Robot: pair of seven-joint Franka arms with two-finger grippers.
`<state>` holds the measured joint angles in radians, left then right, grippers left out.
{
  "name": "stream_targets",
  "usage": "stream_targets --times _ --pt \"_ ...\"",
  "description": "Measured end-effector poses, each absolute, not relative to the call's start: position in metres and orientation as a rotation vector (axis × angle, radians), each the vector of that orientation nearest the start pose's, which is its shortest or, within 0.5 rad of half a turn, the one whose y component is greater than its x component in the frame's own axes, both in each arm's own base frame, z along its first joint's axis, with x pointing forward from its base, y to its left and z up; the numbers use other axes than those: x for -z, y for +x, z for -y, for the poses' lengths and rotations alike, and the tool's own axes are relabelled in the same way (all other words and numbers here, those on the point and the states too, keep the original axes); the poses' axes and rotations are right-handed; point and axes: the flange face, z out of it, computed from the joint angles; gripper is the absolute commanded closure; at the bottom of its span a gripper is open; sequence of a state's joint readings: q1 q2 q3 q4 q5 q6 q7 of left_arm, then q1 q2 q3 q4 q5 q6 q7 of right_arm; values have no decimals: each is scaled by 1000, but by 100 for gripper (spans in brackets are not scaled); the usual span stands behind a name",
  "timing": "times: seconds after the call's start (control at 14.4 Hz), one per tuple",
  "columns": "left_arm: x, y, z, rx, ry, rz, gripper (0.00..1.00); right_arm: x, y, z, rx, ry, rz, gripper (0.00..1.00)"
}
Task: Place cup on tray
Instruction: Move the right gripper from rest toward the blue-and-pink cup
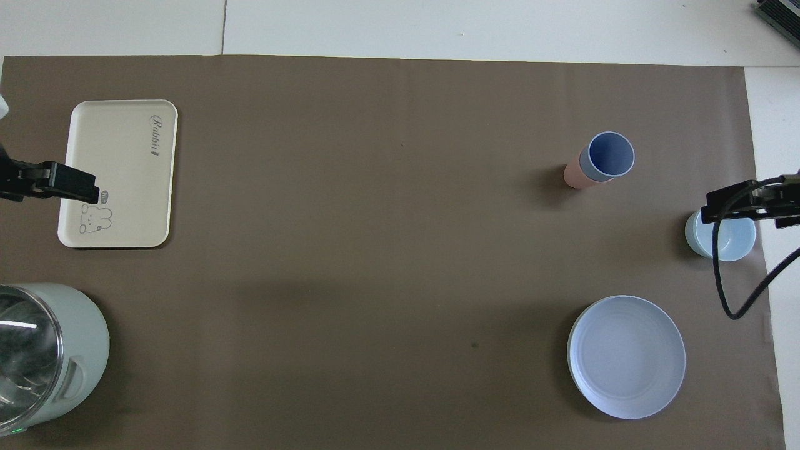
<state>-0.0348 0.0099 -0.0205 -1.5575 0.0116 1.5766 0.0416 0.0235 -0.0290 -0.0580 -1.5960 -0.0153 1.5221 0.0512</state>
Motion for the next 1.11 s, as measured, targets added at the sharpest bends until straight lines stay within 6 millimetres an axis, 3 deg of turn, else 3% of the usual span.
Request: stream_targets --times 0.56,0.77,1.11 --pt "-626 558 30 15 -3127 -152 0 -625 543 21 -30 -3153 -113 0" --pt "-626 558 30 15 -3127 -152 0 -615 551 29 50 -3154 142 0" --pt "-626 558 30 15 -3127 -152 0 -578 561 80 230 -3057 639 0"
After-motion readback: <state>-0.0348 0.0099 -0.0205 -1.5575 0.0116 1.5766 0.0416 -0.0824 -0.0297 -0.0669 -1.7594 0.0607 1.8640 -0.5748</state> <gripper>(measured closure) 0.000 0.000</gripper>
